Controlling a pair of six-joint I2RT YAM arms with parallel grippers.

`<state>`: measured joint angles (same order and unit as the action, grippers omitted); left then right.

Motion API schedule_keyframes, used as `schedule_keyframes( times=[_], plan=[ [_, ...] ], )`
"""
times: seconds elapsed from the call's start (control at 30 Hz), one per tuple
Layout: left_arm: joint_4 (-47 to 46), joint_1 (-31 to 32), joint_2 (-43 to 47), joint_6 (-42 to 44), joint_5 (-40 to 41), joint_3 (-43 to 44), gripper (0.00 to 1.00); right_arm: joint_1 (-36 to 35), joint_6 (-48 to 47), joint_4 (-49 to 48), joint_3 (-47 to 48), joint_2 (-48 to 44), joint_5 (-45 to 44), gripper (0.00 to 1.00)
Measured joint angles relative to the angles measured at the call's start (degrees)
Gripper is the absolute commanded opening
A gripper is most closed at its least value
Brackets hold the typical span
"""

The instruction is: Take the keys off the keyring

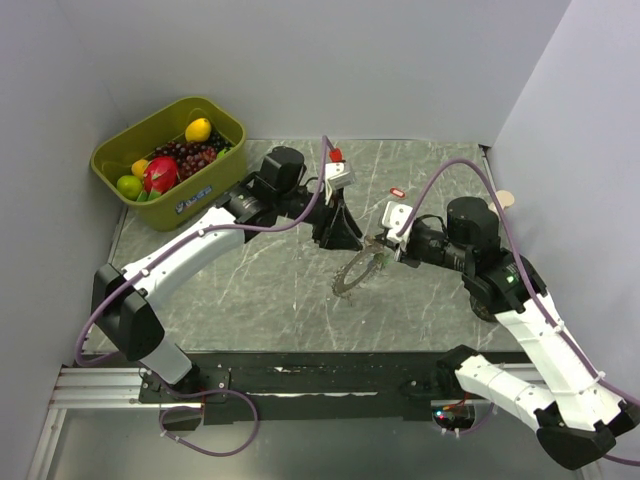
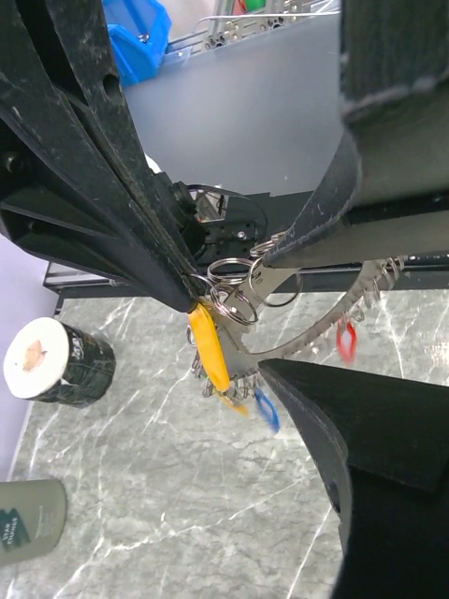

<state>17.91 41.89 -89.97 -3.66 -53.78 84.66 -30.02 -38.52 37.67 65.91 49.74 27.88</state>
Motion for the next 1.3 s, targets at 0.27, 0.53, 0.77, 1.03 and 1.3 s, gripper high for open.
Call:
schedule_keyframes(
  times=[0.27,0.53,0.77,1.03,1.3],
  plan=[
    [-0.1,-0.2,0.0,-0.1,-0.4,0.2,0.66,0.0,0.0,-0.4,0.0,-0.1,-1.1,0.0],
    [0.0,-0.2,0.0,-0.2,-0.3,0.2,0.72,-0.1,0.0,-0.5,-0.1,0.0,-2.2,0.0],
    [0.0,-0.2,0.0,-0.5,-0.3,0.2,0.75,-0.4,0.0,-0.9,-0.1,0.6,-2.9,0.0],
    [-0.1,-0.2,0.0,-1.7,0.4,1.1,0.75,-0.6,-0.1,-1.2,-0.7,0.7,-3.3,0.0],
    [0.0,0.0,0.0,-1.2,9.7,1.1,0.75,-1.1,-0.1,-1.2,-0.7,0.8,-3.3,0.0]
  ],
)
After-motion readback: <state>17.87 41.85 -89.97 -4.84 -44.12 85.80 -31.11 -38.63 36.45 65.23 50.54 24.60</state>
